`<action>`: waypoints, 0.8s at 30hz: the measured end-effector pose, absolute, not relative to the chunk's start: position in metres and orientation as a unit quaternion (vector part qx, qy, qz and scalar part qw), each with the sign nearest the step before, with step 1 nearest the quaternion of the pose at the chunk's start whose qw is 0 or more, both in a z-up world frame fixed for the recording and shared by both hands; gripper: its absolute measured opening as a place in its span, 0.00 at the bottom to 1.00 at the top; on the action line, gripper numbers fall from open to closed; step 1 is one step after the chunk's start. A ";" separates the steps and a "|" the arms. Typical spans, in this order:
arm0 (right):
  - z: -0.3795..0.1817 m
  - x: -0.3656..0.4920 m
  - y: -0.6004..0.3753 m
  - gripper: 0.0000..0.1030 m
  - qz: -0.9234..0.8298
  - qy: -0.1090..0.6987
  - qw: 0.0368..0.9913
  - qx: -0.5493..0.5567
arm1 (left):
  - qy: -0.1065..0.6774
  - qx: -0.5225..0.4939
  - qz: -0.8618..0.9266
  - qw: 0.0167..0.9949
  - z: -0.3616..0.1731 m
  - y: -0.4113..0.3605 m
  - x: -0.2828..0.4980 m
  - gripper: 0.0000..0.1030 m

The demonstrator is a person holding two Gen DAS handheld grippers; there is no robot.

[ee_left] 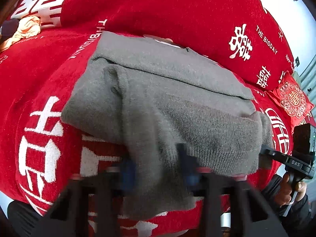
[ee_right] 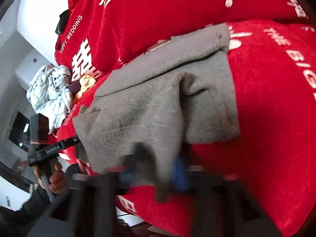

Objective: Fold small clothes

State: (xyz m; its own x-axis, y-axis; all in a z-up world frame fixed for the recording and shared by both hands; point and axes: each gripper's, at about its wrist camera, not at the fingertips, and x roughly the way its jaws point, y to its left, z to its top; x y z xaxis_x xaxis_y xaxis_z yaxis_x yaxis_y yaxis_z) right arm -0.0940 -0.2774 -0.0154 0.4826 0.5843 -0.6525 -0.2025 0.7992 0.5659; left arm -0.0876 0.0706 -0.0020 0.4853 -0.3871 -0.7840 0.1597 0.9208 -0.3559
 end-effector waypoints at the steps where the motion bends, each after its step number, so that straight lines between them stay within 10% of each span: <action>1: -0.015 -0.095 -0.277 0.08 0.237 0.450 0.835 0.211 | 0.486 -0.128 -0.166 0.848 -0.003 0.074 -0.088 0.18; 24: 0.107 -0.123 -0.297 0.07 0.261 0.283 0.875 0.294 | 0.372 -0.216 -0.126 0.894 0.104 0.112 -0.100 0.12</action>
State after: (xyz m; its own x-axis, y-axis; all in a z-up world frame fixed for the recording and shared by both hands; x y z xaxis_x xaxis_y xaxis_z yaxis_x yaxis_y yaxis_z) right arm -0.1231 -0.2969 0.1069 0.7033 0.6227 -0.3429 -0.2899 0.6917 0.6614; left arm -0.0997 0.1115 0.1038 0.6921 -0.3847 -0.6107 0.0642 0.8756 -0.4788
